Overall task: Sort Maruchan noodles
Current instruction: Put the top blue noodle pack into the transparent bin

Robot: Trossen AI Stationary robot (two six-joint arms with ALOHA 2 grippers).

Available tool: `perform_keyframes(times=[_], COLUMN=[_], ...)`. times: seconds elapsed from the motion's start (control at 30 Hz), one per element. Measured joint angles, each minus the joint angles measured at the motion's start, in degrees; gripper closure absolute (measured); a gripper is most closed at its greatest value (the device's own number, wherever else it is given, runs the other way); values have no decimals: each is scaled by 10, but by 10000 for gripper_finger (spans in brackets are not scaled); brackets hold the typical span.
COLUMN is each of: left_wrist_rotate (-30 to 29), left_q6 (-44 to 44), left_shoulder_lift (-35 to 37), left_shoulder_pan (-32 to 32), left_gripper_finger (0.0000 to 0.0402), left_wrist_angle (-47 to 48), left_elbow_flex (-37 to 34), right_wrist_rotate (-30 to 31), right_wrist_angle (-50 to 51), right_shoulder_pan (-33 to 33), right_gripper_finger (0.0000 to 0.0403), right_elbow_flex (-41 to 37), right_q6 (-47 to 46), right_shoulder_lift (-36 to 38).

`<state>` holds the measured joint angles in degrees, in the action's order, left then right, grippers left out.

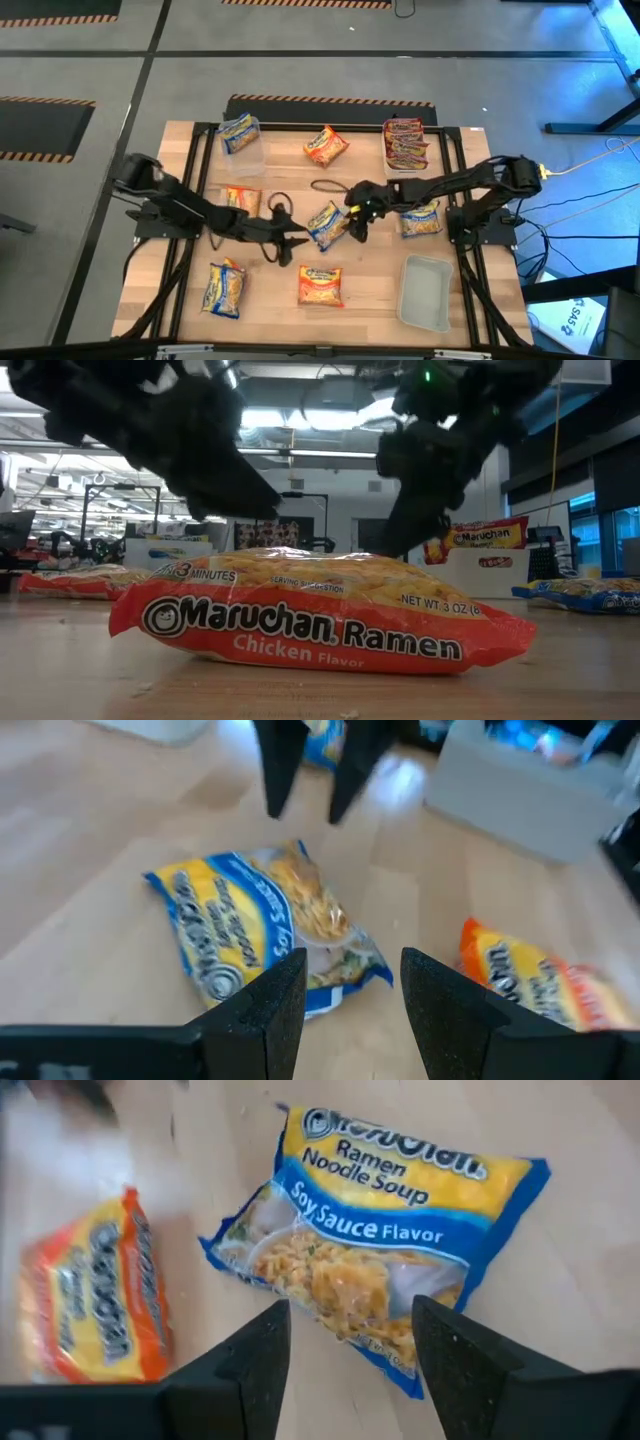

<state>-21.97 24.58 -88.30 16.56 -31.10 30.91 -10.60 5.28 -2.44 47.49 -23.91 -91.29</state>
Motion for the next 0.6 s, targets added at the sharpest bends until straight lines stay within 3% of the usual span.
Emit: perform_keyframes(times=[0.13, 0.3, 0.6], left_wrist_rotate=[1, 5, -6], left_q6=[-16, -48, -57], left_shoulder_lift=[-75, -126, -145], left_shoulder_pan=[0, 0, -2], left_gripper_finger=[245, 245, 245], left_wrist_angle=[1, 1, 53], left_elbow_flex=[45, 80, 84], right_wrist_rotate=[-50, -74, -72], right_wrist_angle=[-80, -91, -89], right_shoulder_pan=[-37, -63, -74], right_gripper_finger=[207, 199, 101], right_elbow_flex=[-40, -45, -45], right_q6=[-47, -58, -85], right_shoulder_lift=[0, -3, -44])
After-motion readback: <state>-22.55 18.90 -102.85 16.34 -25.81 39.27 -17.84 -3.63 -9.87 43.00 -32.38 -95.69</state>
